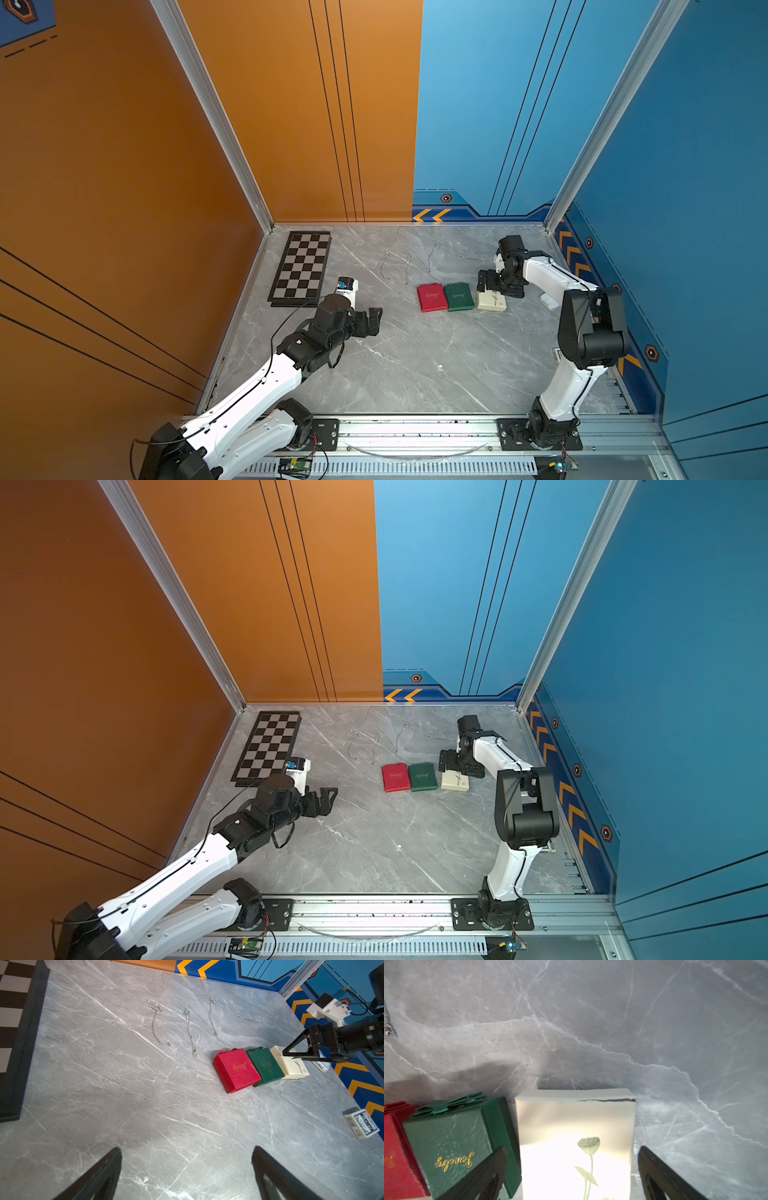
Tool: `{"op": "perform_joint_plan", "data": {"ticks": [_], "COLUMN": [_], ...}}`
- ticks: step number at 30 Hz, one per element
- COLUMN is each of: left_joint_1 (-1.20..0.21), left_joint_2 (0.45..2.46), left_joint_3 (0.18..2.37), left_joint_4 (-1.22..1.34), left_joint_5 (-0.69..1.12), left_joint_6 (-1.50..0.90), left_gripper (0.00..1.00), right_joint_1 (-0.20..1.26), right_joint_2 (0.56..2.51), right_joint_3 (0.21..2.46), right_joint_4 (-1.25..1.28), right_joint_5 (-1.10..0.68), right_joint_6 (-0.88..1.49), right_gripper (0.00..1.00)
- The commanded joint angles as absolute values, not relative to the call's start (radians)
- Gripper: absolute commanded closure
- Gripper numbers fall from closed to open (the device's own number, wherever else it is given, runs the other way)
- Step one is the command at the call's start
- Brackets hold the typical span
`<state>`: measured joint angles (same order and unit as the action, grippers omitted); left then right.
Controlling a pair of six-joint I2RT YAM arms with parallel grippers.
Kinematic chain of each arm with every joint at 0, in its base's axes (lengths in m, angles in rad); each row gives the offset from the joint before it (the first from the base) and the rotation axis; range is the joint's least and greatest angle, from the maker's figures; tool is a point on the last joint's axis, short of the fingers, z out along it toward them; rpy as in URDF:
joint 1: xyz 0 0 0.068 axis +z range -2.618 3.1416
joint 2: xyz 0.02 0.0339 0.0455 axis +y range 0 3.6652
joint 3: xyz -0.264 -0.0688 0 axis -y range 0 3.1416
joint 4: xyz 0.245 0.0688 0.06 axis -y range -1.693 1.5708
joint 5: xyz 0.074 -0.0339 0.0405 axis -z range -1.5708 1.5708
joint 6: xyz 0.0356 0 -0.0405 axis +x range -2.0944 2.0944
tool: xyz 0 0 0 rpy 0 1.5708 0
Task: Take the necklace out of the lift-off lid jewelry box
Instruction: Move the jewelry box to the center of the board.
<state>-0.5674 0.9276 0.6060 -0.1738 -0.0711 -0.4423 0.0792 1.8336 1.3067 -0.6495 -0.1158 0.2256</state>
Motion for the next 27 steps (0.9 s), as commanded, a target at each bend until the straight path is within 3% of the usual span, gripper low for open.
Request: {"op": "perform_joint_plan", "data": {"ticks": [1,12,27], "left_joint_1": [-0.555,-0.553,-0.552], "left_joint_2": [0.922,0.915,0.892], "left_joint_3": [0.595,0.591,0.586], "left_joint_4": [-0.181,-0.181,-0.181], "left_joint_5": [-0.062,-0.061,-0.069], "left_joint_6": [-0.451,-0.448,-0.452], "left_gripper": [0.02,0.02,0.02], "right_joint_1": [0.078,0.086,0.216], "right_joint_2": [1.825,1.841,1.886], "right_joint_3": [1.291,1.243,1.269], "right_joint_4": [-0.644,-0.604,-0.562], "right_joint_5": [-0.152,-0.225,-0.274], "right_joint_6": [0.239,0.257,0.294], "right_gripper": [0.04,0.12,0.13]}}
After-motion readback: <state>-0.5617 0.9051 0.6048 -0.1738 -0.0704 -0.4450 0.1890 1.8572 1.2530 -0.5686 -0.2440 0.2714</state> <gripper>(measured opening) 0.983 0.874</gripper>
